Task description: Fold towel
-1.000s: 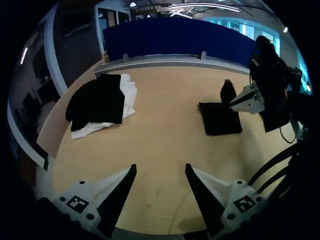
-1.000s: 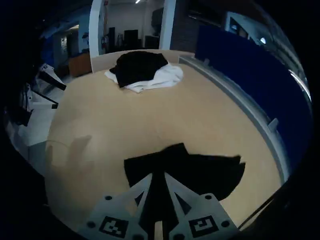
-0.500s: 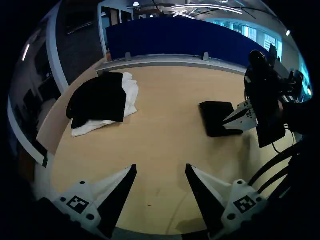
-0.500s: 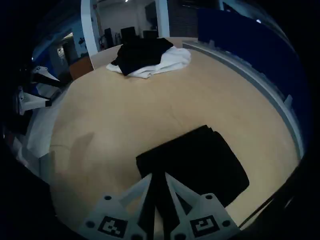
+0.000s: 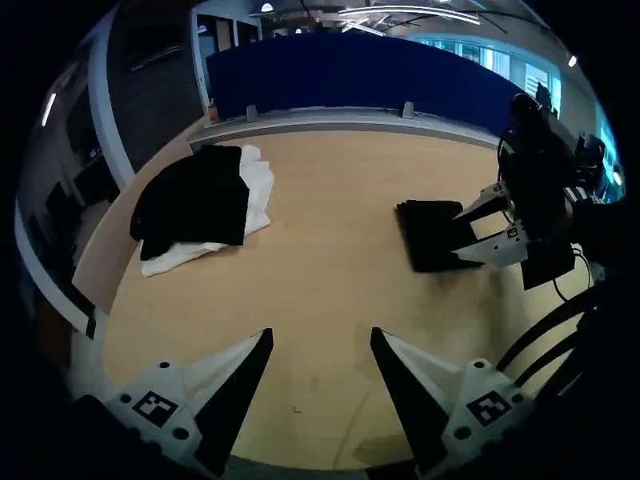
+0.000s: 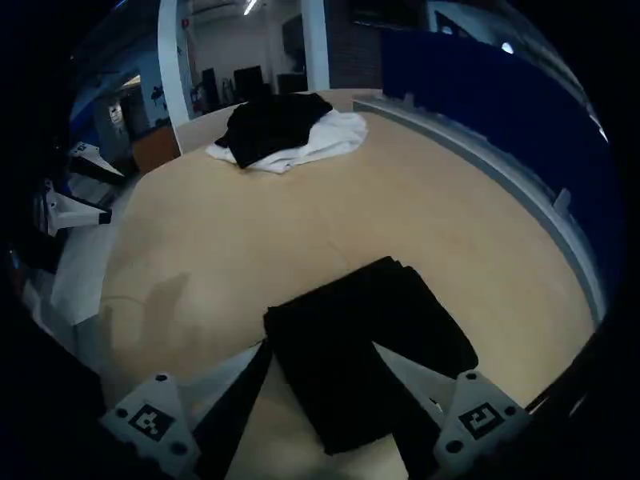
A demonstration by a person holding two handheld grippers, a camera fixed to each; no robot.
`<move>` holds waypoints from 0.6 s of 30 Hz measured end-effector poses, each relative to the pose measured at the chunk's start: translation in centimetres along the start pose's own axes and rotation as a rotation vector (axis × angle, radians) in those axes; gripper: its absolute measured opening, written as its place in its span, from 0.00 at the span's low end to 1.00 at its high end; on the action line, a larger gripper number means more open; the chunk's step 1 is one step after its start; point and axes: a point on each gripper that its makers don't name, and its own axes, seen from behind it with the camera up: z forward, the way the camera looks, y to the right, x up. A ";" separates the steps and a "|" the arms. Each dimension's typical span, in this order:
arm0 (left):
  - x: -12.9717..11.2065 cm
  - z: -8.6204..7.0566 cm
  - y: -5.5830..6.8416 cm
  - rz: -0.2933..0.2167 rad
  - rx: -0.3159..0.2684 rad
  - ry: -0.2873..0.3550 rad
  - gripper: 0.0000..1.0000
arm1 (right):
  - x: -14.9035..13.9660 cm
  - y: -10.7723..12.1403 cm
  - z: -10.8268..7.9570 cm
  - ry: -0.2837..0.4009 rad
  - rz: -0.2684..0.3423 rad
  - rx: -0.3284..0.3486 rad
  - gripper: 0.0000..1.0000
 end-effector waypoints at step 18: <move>0.8 0.0 0.6 0.018 -0.006 0.002 0.90 | -5.2 2.5 -4.9 -0.011 0.111 -0.156 0.92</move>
